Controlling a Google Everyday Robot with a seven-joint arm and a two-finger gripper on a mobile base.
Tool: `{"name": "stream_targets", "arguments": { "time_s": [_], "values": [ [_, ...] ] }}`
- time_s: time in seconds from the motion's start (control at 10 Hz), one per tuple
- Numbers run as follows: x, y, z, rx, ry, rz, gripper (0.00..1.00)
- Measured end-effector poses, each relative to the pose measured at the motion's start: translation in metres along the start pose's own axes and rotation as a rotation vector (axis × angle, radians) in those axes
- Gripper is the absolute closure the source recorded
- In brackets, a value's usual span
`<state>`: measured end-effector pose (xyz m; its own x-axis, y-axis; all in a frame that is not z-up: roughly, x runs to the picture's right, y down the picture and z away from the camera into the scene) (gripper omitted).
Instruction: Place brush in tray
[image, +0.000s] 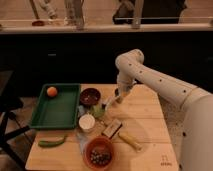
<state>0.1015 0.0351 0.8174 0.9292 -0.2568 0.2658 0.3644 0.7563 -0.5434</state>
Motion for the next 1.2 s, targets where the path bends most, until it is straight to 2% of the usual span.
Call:
{"name": "stream_targets", "arguments": {
  "time_s": [0.3, 0.8, 1.2],
  "values": [
    [-0.007, -0.009, -0.011, 0.01, 0.002, 0.008, 1.0],
    [-0.013, -0.032, -0.035, 0.067, 0.031, 0.064, 1.0],
    [-0.025, -0.056, -0.053, 0.099, 0.051, 0.064, 1.0]
  ]
}}
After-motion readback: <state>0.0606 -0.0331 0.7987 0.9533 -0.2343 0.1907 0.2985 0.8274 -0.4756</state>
